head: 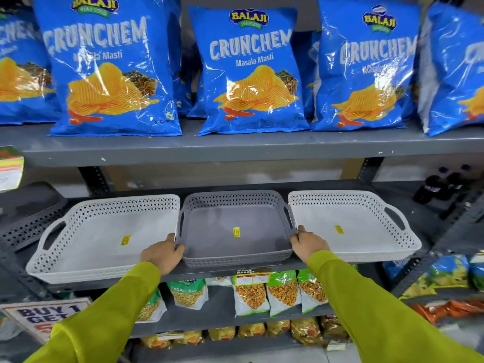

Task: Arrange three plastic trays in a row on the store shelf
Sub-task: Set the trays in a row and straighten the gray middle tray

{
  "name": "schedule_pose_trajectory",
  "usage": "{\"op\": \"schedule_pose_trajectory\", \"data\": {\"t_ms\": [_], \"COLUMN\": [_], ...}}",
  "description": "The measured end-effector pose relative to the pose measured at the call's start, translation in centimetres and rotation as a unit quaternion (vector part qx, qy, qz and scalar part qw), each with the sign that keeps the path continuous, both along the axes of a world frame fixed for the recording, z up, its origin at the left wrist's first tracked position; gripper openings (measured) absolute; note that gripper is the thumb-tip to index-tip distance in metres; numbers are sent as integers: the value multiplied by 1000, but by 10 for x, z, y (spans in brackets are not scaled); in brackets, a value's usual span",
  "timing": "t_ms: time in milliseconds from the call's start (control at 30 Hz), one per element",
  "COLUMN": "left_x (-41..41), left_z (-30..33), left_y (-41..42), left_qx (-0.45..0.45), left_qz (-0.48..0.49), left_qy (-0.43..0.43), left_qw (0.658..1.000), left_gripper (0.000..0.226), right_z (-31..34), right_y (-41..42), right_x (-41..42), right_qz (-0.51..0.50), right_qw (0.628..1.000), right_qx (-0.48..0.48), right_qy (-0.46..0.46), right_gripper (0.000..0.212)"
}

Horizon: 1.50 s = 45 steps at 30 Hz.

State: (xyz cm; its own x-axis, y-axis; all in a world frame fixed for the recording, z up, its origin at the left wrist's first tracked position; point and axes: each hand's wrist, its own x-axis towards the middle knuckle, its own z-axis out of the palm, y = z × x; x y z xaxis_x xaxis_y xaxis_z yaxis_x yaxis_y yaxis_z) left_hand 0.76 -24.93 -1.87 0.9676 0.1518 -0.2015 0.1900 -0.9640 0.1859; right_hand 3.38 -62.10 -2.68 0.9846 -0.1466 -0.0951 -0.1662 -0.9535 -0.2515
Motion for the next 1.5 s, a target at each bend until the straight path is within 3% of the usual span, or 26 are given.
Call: {"op": "schedule_pose_trajectory", "data": {"t_ms": [400, 1500], "left_x": [1, -1], "left_z": [-6, -3], "left_y": [1, -1], "left_qx": [0, 6], "left_qz": [-3, -10], "left_qy": [-25, -33], "left_qw": [1000, 999], "left_gripper": [52, 49], "right_z": [-4, -1], "right_y": [-7, -13], "right_x": [5, 11], "right_qz": [30, 55], "right_qw": [999, 998], "right_qx": [-25, -37], "right_qy": [-25, -20], "right_gripper": [35, 37]}}
